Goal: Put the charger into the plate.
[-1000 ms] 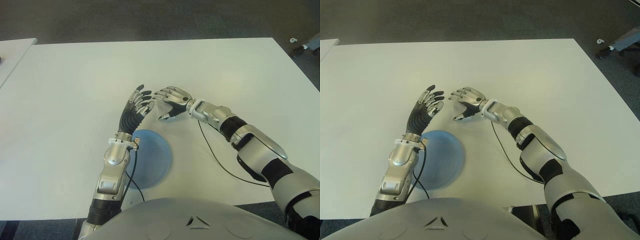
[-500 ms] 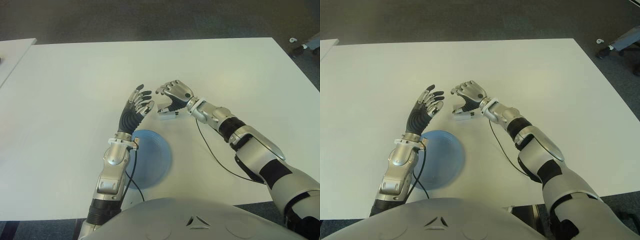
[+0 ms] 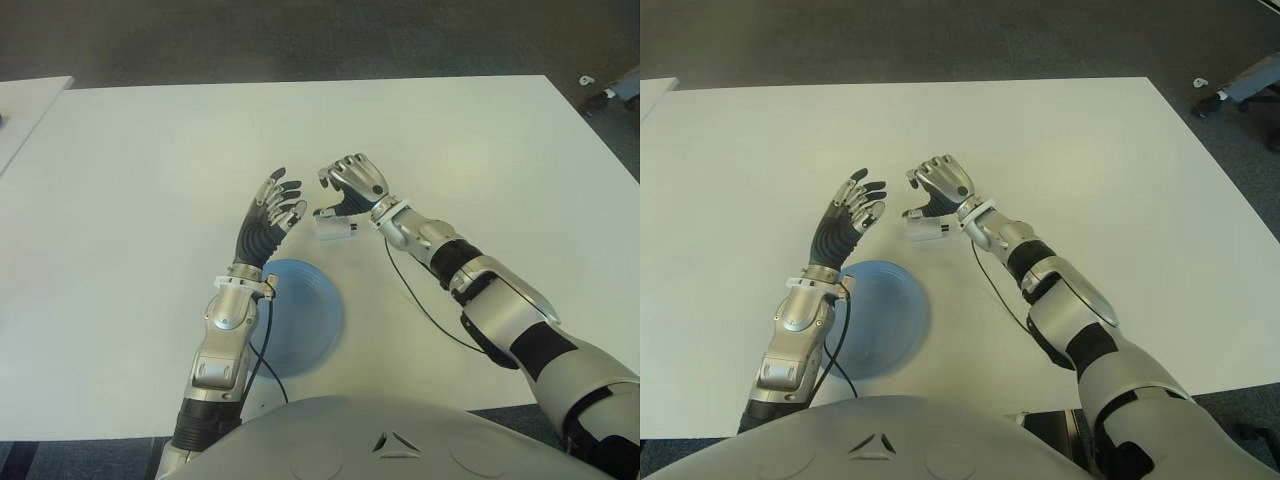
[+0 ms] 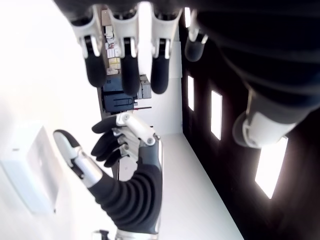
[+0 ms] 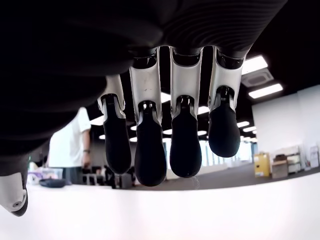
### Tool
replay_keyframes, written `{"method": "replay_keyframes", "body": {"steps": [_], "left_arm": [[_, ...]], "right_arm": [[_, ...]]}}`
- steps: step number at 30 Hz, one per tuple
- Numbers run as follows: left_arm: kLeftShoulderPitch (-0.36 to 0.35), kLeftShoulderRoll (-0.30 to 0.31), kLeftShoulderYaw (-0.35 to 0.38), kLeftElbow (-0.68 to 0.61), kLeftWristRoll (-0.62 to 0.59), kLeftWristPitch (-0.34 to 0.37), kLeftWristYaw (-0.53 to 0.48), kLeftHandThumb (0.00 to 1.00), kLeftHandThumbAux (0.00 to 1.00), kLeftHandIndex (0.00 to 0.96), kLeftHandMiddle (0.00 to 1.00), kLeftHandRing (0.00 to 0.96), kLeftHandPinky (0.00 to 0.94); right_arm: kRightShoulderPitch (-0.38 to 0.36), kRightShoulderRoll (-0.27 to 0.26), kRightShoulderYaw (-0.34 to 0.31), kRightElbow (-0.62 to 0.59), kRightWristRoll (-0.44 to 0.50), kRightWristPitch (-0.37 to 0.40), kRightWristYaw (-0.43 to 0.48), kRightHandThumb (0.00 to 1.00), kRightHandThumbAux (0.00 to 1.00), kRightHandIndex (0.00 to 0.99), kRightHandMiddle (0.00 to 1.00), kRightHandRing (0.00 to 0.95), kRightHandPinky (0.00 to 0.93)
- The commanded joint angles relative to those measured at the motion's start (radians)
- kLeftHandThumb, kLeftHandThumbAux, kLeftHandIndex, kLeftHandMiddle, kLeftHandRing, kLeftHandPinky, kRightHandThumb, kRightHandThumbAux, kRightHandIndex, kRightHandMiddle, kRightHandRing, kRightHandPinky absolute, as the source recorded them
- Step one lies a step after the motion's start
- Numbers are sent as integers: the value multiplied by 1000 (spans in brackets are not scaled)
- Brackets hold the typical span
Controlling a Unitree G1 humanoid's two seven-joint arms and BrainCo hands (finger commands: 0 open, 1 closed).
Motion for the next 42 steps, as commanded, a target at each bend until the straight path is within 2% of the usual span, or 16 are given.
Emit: {"method": "replay_keyframes", "body": {"steps": [1,8,12,14,15,16,17,18,20,23,26,29,35,42], "left_arm": [[12,6,4,-7,14,27,6,0,546,0,227,235,214],[13,8,5,-12,22,30,6,0,543,0,229,235,213],[14,9,6,-13,22,32,4,0,544,0,224,231,208],[14,9,6,-14,22,34,2,0,540,0,216,228,212],[14,10,6,-15,21,35,1,0,540,0,215,228,212],[14,10,6,-15,20,36,0,0,534,0,213,229,222],[15,10,6,-15,19,36,0,0,530,0,212,230,228],[15,11,6,-15,18,37,-2,0,529,0,211,230,230],[15,12,6,-14,16,35,-4,0,520,0,210,232,236],[15,13,5,-13,16,33,-4,0,513,0,206,230,230],[15,16,5,-9,15,27,-6,0,508,0,195,221,219],[14,18,5,-5,14,23,-6,0,505,0,190,214,217],[11,20,5,1,10,16,-7,0,504,0,189,215,231],[7,18,6,8,8,7,-5,0,505,0,200,231,253]], "right_arm": [[16,6,-14,14,22,2,23,483,504,512,711,680,675],[19,4,-29,10,53,-15,88,473,490,487,698,663,654],[14,2,-25,16,50,-16,131,458,470,443,658,629,601],[12,-1,-21,15,48,-14,148,431,447,381,533,497,457],[10,-3,-15,15,40,-10,157,427,444,372,516,478,436],[9,-5,-11,14,36,-7,164,399,416,324,411,370,337],[8,-6,-8,13,32,-5,168,381,399,293,343,300,273],[5,-9,-3,12,28,-3,186,375,392,282,318,276,250],[1,-16,4,11,27,-7,234,334,345,181,168,116,102],[0,-25,2,5,40,-22,317,299,274,59,55,38,33],[-1,-33,-14,3,83,-57,446,277,228,19,17,12,10],[-4,-40,-24,0,112,-86,527,264,205,6,5,3,3],[-10,-57,-36,-8,143,-139,645,252,179,0,0,0,0],[-19,-76,-35,-28,153,-166,748,251,161,0,0,0,0]]}}
